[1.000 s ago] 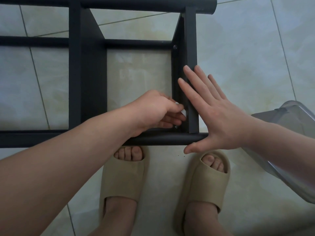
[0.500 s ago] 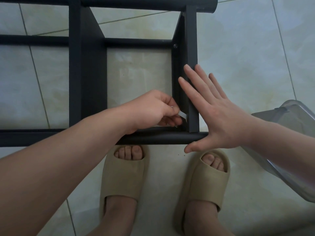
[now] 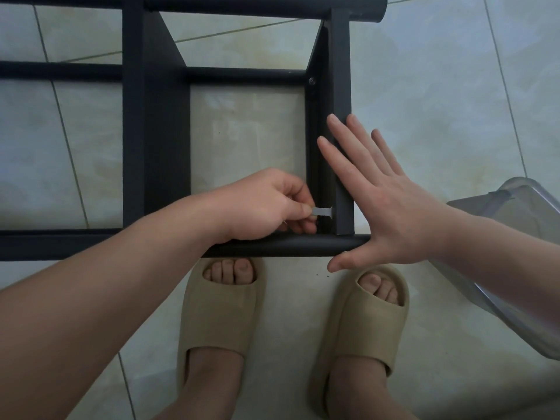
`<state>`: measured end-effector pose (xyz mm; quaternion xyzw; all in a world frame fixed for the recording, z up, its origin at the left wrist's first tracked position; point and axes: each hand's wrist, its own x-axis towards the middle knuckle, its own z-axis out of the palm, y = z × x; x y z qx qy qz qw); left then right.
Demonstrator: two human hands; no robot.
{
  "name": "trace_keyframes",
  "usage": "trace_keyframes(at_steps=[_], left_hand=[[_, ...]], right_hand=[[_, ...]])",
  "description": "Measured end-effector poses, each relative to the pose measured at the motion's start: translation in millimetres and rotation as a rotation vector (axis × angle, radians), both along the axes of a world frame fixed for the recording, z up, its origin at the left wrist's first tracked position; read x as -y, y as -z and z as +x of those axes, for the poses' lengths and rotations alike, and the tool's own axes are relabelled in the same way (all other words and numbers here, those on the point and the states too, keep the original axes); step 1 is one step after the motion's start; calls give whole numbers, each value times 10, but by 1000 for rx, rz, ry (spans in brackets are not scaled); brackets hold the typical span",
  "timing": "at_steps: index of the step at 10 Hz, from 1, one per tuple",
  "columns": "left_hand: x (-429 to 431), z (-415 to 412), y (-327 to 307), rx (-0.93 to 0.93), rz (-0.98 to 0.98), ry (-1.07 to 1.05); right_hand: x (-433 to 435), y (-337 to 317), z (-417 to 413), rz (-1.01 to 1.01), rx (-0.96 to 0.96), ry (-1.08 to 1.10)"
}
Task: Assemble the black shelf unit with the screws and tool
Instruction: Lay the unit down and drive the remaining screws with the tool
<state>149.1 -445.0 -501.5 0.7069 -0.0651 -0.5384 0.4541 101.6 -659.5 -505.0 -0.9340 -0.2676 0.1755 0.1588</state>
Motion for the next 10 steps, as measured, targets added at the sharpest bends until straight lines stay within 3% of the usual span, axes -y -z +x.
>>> trace_keyframes(at_steps=[4, 7, 8, 9, 10], left_hand=[[12, -16, 10, 89, 70, 204], [-19, 25, 16, 382, 61, 150], [43, 28, 17, 336, 57, 91], [124, -22, 5, 17, 2, -97], [175, -28, 16, -176, -1, -223]], right_hand=[[0, 1, -5, 10, -2, 5], [-9, -5, -5, 12, -2, 6], [-10, -6, -7, 14, -2, 5], [-4, -7, -5, 12, -1, 3], [-1, -9, -2, 13, -3, 4]])
